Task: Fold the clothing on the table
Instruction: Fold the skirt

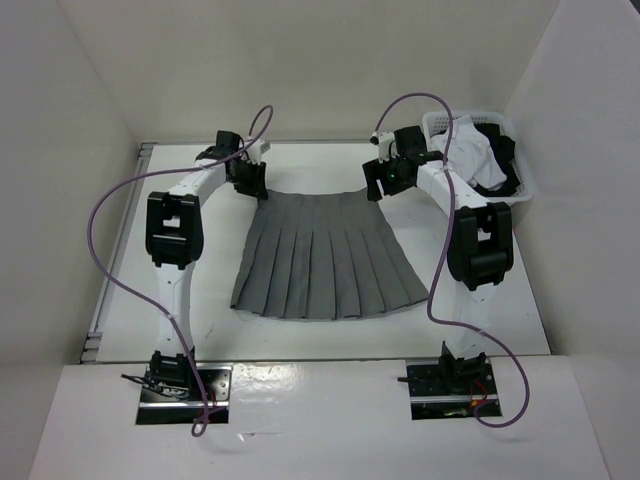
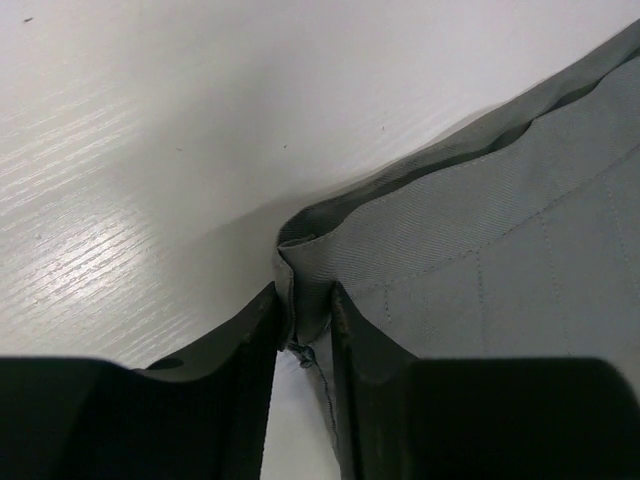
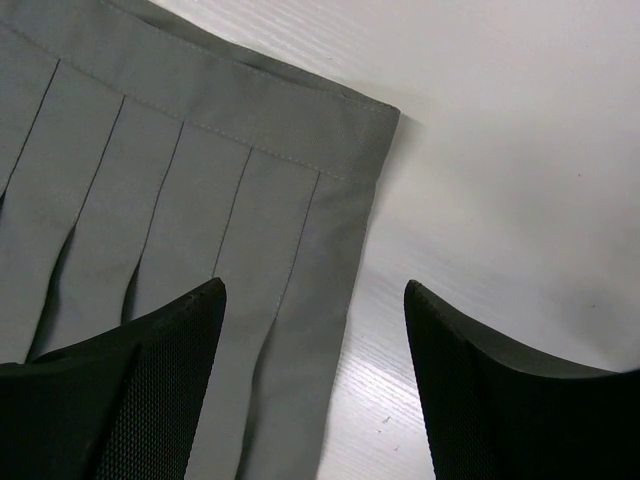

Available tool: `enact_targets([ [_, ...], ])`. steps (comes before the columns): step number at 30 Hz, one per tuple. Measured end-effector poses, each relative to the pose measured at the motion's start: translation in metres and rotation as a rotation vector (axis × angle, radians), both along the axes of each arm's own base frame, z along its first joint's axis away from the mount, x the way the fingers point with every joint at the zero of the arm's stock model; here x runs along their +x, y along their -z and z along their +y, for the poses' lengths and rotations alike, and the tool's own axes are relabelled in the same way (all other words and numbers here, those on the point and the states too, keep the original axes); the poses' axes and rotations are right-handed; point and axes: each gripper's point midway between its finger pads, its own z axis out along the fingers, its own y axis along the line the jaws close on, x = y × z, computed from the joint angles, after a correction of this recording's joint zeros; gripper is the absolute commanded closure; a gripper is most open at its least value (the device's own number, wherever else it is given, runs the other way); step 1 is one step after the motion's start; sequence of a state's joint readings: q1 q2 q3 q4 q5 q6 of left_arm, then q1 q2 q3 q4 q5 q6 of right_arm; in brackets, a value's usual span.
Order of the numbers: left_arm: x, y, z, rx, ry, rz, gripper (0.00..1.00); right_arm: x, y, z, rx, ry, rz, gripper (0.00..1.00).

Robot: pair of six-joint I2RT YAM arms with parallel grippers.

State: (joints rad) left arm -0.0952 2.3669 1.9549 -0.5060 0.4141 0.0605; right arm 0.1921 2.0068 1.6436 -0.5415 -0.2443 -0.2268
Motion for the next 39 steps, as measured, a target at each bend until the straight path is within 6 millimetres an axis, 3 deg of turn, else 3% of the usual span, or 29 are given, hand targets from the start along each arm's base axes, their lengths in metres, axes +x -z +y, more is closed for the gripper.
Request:
enact_targets([
  [4, -0.004, 0.006, 0.000, 0.001, 0.016, 0.003, 0.84, 0.001, 0.000, -0.001, -0.001, 0.000, -0.004, 0.24],
  [10, -0.011, 0.005, 0.001, 0.000, 0.016, 0.007, 0.88, 0.011, 0.006, -0.001, 0.003, 0.005, -0.003, 0.24],
  [14, -0.012, 0.005, 0.001, 0.000, 0.017, 0.003, 0.88, 0.025, 0.029, -0.001, 0.017, 0.007, 0.027, 0.25],
  [18, -0.018, 0.005, 0.002, 0.001, 0.017, 0.009, 0.90, 0.032, 0.058, -0.002, 0.034, 0.013, 0.081, 0.25],
  [21, -0.023, 0.005, 0.002, 0.002, 0.018, 0.017, 0.91, 0.031, 0.069, 0.000, 0.049, 0.016, 0.109, 0.26],
  [33, -0.040, 0.005, 0.003, 0.004, 0.019, 0.041, 0.91, 0.035, 0.059, 0.016, 0.135, -0.021, 0.107, 0.27],
  [39, -0.042, 0.006, 0.003, 0.004, 0.021, 0.044, 0.91, 0.036, 0.068, 0.022, 0.173, -0.037, 0.130, 0.30],
])
